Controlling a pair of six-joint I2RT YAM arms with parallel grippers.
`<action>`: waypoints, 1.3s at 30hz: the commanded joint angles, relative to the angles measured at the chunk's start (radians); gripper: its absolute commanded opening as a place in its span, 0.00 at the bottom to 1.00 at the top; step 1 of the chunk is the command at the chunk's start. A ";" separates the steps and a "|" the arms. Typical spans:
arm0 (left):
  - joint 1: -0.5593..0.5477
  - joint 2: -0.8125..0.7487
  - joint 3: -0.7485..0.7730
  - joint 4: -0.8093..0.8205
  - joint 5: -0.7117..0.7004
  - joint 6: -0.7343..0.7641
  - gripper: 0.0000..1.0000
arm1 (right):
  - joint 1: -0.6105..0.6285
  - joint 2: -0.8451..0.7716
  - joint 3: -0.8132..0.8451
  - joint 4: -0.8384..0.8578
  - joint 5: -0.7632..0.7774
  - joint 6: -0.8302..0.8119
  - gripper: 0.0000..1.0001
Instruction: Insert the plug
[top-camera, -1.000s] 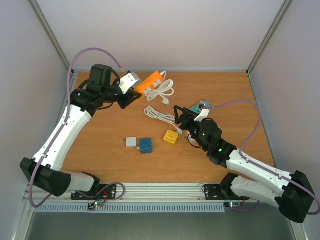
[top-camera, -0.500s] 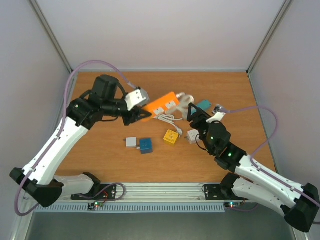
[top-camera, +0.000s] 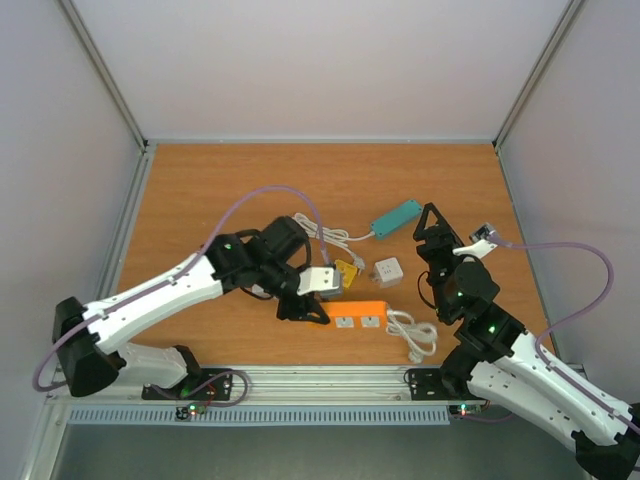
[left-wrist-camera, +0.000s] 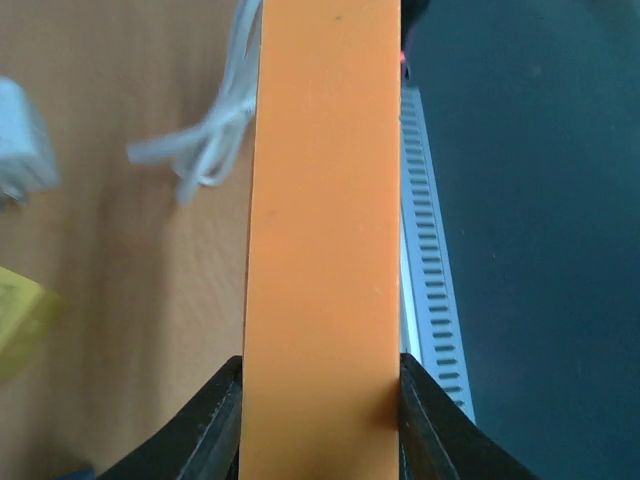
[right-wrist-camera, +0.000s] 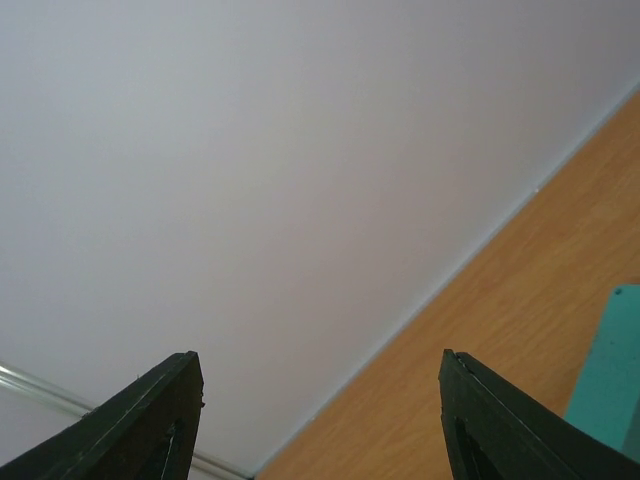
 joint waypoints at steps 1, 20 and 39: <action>-0.015 0.047 -0.095 0.120 0.012 0.020 0.01 | 0.004 0.030 0.029 -0.029 0.067 0.024 0.66; 0.293 0.230 -0.456 0.080 -0.175 0.245 0.01 | 0.006 0.302 0.114 -0.058 -0.050 0.040 0.65; 0.460 0.200 -0.478 0.167 -0.220 0.327 0.64 | 0.086 0.618 0.258 -0.161 -0.160 -0.010 0.67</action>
